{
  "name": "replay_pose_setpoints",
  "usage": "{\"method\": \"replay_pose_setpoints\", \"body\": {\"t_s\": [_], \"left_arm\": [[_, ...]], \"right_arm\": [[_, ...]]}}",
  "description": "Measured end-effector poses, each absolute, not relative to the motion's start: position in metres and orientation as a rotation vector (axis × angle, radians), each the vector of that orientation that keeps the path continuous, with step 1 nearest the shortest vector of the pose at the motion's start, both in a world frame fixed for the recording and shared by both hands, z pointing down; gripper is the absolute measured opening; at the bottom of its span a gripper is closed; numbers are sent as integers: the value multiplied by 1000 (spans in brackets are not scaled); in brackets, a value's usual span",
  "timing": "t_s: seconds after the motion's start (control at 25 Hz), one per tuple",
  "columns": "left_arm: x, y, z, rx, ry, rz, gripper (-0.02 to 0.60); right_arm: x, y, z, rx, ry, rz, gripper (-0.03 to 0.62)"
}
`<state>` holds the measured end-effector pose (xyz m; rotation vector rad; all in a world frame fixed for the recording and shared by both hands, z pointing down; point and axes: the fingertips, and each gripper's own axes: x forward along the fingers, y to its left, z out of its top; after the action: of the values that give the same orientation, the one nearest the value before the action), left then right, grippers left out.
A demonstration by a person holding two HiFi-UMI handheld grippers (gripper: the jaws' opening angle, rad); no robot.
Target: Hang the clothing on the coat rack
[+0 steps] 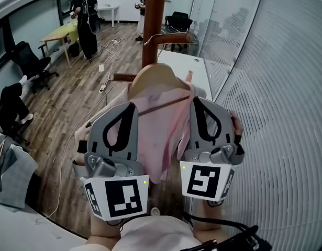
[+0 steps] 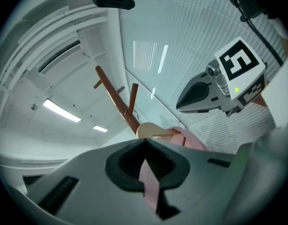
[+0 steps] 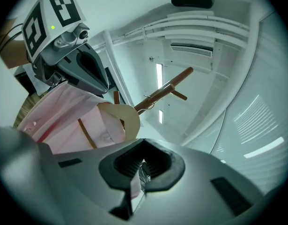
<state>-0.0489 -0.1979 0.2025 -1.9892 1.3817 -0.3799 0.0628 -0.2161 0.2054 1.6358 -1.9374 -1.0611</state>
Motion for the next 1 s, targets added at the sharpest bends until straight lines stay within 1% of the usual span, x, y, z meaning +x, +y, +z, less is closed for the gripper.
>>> {"method": "replay_pose_setpoints", "body": {"t_s": [1.0], "left_arm": [[-45,-200,212,-2036,1376,-398,14]], "right_arm": [[59,-215,210,1629,-1945,-1051,20]]}}
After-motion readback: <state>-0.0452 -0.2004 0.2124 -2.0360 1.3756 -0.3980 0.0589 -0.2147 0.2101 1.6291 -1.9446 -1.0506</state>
